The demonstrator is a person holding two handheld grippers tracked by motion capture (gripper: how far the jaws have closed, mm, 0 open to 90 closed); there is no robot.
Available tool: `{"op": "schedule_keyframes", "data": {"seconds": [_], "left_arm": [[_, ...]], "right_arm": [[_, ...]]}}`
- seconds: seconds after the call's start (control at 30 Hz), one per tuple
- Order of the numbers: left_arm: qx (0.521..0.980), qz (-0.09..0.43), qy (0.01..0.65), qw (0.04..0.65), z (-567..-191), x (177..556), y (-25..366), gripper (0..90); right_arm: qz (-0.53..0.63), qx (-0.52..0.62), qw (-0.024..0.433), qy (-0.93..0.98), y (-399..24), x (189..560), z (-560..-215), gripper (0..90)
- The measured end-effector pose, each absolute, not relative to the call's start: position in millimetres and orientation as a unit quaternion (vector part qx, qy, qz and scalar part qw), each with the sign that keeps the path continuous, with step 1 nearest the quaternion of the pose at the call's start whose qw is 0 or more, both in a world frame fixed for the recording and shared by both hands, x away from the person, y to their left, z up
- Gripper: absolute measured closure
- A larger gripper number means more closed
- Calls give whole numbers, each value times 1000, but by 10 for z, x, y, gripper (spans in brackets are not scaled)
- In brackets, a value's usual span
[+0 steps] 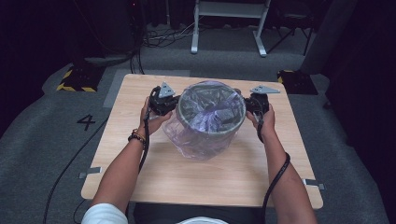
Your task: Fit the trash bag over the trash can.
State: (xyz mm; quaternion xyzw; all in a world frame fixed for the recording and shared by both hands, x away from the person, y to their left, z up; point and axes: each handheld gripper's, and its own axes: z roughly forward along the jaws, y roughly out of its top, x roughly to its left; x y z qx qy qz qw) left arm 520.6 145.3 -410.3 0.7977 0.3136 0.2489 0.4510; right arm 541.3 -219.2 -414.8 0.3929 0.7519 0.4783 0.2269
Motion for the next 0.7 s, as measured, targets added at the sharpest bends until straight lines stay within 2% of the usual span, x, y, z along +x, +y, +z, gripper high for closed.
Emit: {"op": "schedule_keyframes", "data": {"seconds": [0.27,0.33,0.5,0.6,0.7], "left_arm": [[812,241,320,425,-4232,5181,1535,900],[814,247,318,418,-4267,5115,1576,897],[811,257,315,421,-4257,4993,1672,843],[806,258,315,430,-4230,4903,1764,760],[799,259,324,436,-4186,4815,1870,574]], "right_arm": [[463,401,215,760,-2252,5386,-4275,881],[465,403,214,759,-2299,5348,-4292,856],[471,390,224,759,-2377,5250,-4256,809],[472,384,231,759,-2431,5180,-4235,667],[472,375,240,761,-2494,5104,-4201,564]]}}
